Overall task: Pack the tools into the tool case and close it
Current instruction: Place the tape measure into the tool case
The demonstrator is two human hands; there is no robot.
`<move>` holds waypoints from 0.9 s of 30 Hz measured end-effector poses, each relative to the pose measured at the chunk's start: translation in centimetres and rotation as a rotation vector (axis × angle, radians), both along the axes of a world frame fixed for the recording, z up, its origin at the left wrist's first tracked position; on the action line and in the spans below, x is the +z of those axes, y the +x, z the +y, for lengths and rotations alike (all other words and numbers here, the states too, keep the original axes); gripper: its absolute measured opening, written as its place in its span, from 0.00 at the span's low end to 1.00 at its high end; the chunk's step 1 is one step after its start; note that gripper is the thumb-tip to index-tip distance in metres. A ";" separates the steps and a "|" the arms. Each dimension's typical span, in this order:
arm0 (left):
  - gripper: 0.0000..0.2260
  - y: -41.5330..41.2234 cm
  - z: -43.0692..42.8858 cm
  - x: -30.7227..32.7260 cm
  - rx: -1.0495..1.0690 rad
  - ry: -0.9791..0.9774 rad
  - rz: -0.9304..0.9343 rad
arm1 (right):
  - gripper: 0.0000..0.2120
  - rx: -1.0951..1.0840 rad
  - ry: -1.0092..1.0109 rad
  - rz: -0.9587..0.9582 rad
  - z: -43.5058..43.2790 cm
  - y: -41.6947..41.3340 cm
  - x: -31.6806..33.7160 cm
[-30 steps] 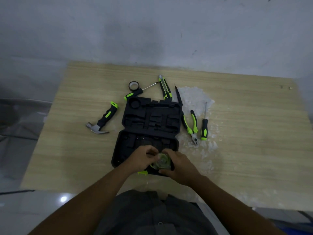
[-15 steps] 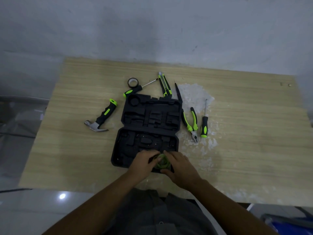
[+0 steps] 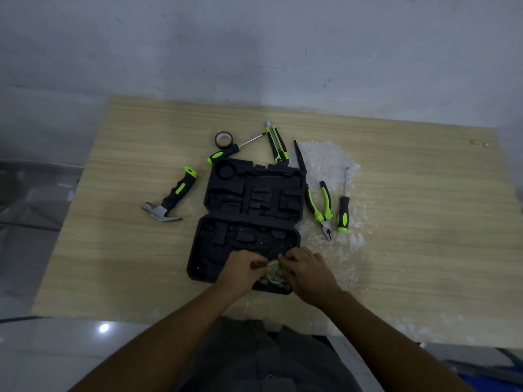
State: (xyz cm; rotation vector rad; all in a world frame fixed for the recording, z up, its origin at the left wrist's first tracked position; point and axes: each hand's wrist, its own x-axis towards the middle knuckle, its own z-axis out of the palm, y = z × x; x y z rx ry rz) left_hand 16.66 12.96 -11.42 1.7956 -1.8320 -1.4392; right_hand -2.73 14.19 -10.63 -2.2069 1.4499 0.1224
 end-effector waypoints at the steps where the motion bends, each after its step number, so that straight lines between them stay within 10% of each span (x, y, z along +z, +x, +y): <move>1: 0.11 -0.1 0.0 0.0 0.010 0.002 -0.004 | 0.21 -0.003 0.011 0.005 -0.1 0.0 0.0; 27: 0.08 -0.1 0.2 0.1 0.098 0.084 -0.024 | 0.15 -0.115 0.128 -0.198 -1.6 -0.2 -0.4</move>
